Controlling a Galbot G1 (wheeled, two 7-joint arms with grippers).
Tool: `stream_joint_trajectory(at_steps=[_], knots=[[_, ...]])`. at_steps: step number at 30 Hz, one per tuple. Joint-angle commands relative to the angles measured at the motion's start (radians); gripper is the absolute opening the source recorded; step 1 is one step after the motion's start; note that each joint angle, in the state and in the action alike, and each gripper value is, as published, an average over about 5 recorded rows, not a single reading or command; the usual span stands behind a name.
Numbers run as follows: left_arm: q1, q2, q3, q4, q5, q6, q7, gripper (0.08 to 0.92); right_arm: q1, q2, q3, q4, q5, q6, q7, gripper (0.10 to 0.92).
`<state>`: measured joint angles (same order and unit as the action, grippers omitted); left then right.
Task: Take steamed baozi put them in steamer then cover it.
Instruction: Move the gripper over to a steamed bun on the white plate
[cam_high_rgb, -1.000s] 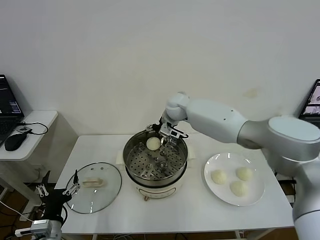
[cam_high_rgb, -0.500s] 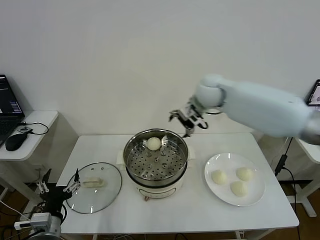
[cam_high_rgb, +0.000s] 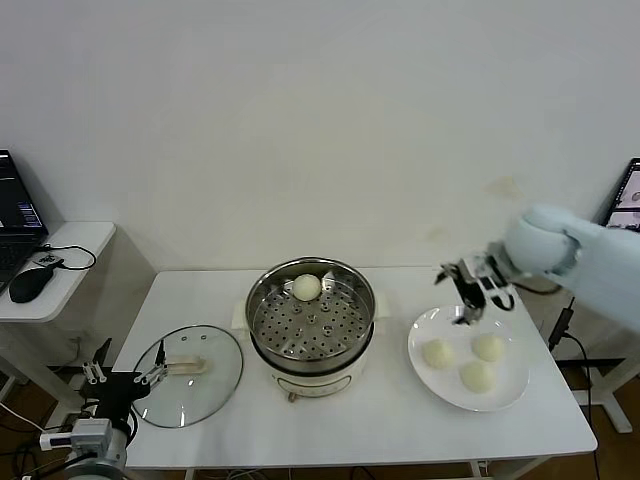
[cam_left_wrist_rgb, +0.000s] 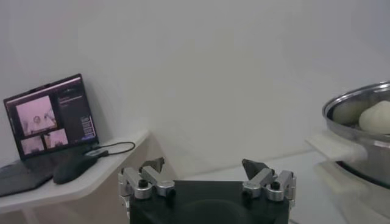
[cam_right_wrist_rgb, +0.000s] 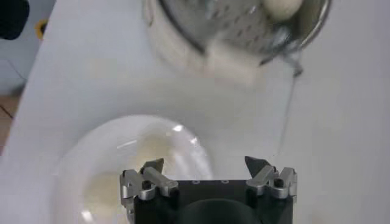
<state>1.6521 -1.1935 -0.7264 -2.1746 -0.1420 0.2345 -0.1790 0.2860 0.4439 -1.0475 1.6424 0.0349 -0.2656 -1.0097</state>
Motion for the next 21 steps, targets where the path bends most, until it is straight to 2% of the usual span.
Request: stream_joint_trajectory(at_steps=[1,12,21], knots=[[0.003,0.009,0.001,0.001,0.005,0.017,0.009,0.823,-0.391,-0.039,0.266,-0.053,-0.124,-0.016,-0.007,0.823],[0.018,0.002,-0.017,-0.002,0.014,0.015,0.016,0.823,-0.412,0.189,0.300,-0.286,-0.196,0.039,0.002,0.823],[0.031,0.000,-0.036,-0.006,0.016,0.014,0.019,0.823,-0.409,0.293,0.295,-0.359,-0.202,0.041,0.003,0.823]])
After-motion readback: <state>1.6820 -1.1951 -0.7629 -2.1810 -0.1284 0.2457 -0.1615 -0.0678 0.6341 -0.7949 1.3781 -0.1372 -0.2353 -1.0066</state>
